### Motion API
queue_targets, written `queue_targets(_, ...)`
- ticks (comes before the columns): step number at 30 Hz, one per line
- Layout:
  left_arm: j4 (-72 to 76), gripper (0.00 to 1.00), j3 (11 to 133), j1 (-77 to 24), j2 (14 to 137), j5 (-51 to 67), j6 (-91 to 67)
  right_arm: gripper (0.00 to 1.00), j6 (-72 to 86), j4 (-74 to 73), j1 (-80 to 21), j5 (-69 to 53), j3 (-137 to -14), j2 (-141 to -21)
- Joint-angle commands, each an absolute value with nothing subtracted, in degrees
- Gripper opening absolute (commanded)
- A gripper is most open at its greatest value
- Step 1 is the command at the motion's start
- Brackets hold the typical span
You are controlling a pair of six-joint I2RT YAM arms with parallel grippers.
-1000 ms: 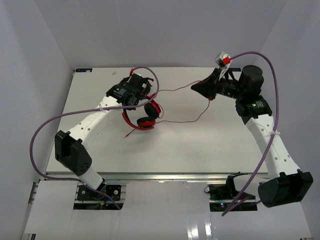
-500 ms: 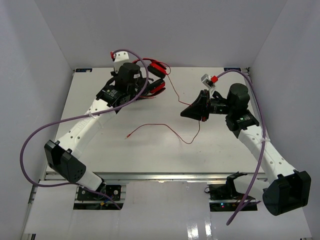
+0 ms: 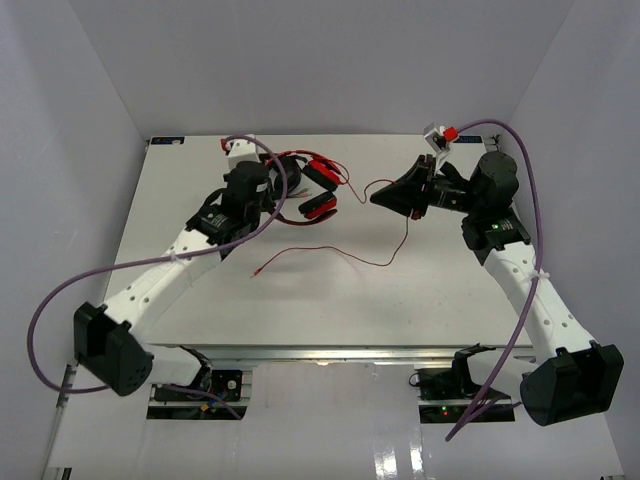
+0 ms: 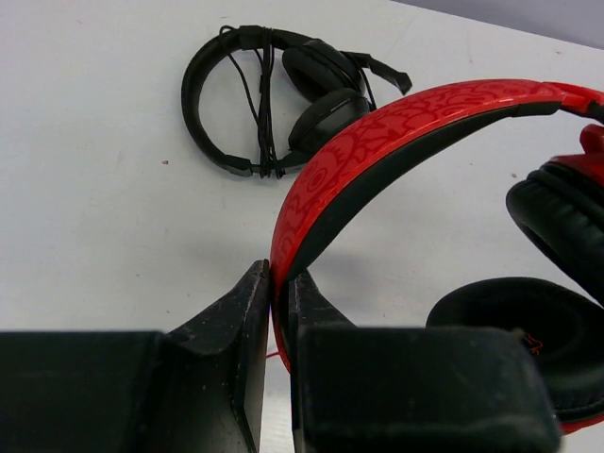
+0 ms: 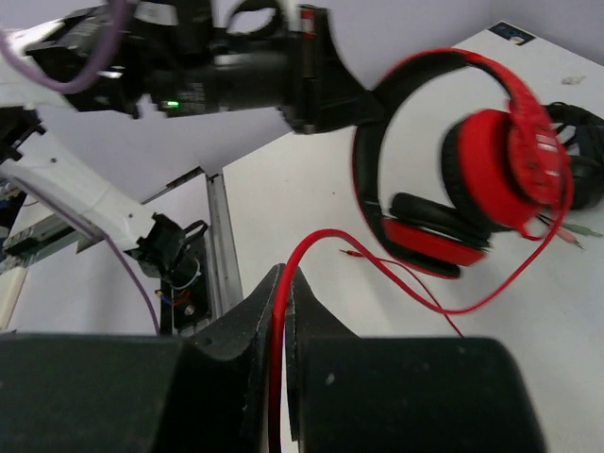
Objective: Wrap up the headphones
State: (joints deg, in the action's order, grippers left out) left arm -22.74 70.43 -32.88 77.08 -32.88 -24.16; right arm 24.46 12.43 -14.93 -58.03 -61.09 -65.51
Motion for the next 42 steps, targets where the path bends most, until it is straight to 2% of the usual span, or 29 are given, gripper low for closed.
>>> queue_targets(1, -19.39, 0.0, 68.01, -31.82, 61.31, -22.62, -17.58, 0.08, 22.5, 8.87, -12.47, -52.38, -59.95, -66.1)
queue_targets(6, -25.29, 0.0, 65.65, -31.37, 53.78, -27.17, -17.39, 0.08, 21.52, 7.37, -11.33, -51.31, -61.01, -67.06)
queue_targets(8, -25.57, 0.0, 65.27, -31.12, 52.01, -25.22, -17.04, 0.08, 20.94, 6.71, -10.97, -50.7, -61.79, -67.12)
queue_targets(18, -28.34, 0.0, 56.43, -31.11, 53.61, 1.99, -7.2, 0.08, 22.23, 6.68, -6.73, -50.58, -76.6, -72.0)
queue_targets(22, -28.67, 0.0, 53.92, -31.11, 54.94, 5.92, -4.7, 0.08, 23.13, 7.14, -6.13, -50.39, -80.4, -73.53)
queue_targets(30, -30.67, 0.0, 55.03, -31.11, 64.78, -2.87, -2.55, 0.08, 33.3, 18.96, -5.98, -56.24, -81.12, -73.13)
queue_targets(38, -31.99, 0.0, 63.26, -31.2, 77.39, -10.06, -0.99, 0.08, 37.88, 23.4, -6.86, -58.22, -78.38, -71.32)
queue_targets(42, -35.06, 0.0, 70.52, -31.2, 83.02, -24.71, -2.36, 0.08, 37.19, 23.55, -9.22, -59.32, -75.43, -69.45)
